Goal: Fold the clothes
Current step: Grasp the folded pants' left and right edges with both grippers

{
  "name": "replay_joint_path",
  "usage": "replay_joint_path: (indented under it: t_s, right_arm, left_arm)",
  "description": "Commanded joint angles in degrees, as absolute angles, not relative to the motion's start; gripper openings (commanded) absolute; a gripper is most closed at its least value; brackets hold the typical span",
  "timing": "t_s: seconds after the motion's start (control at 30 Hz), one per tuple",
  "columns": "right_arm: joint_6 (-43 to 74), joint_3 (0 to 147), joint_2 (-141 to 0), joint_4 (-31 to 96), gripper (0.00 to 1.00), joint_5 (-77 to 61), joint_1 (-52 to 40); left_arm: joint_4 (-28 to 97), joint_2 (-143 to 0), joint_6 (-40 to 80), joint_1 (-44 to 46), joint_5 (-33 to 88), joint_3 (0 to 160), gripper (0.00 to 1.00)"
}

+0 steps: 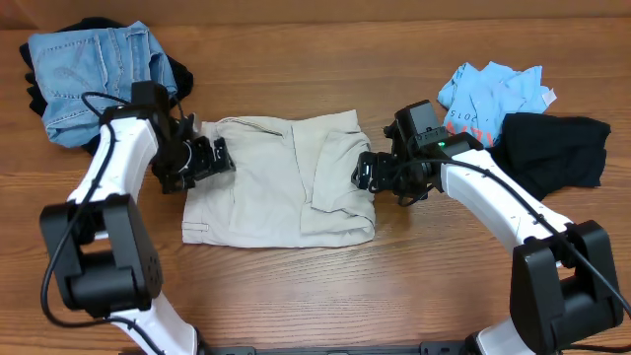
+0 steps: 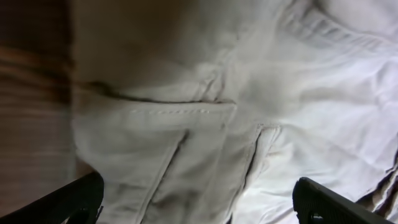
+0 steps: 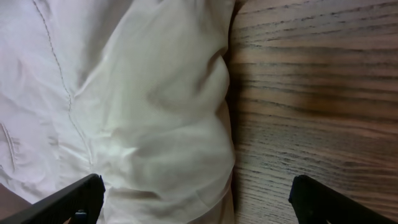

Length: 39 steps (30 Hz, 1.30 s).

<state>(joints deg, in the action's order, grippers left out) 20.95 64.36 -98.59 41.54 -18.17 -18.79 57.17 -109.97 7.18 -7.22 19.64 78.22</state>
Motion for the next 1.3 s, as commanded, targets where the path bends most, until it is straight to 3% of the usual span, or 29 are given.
replay_joint_path:
  t_s: [0.0, 0.33, 0.67, 1.27]
  right_arm:
    - [20.75, 64.05, -98.45, 41.17, 1.0, -19.42, -18.68]
    - [20.71, 64.05, -98.43, 41.36, 1.0, -19.42, -18.68]
    - [20.73, 64.05, -98.45, 42.68, 1.0, -19.4, -18.68]
    - [20.75, 64.05, -98.45, 42.46, 1.0, -19.64, -18.68]
  left_arm:
    - [55.99, -112.88, 4.67, -7.16, 21.67, 77.87, 1.0]
    - [54.02, -117.51, 4.69, -7.18, 11.11, 78.59, 1.0]
    - [62.35, -117.21, 2.92, -7.18, 6.83, 89.41, 1.0]
    - [47.57, -117.34, 1.5, -7.86, 20.67, 73.76, 1.0]
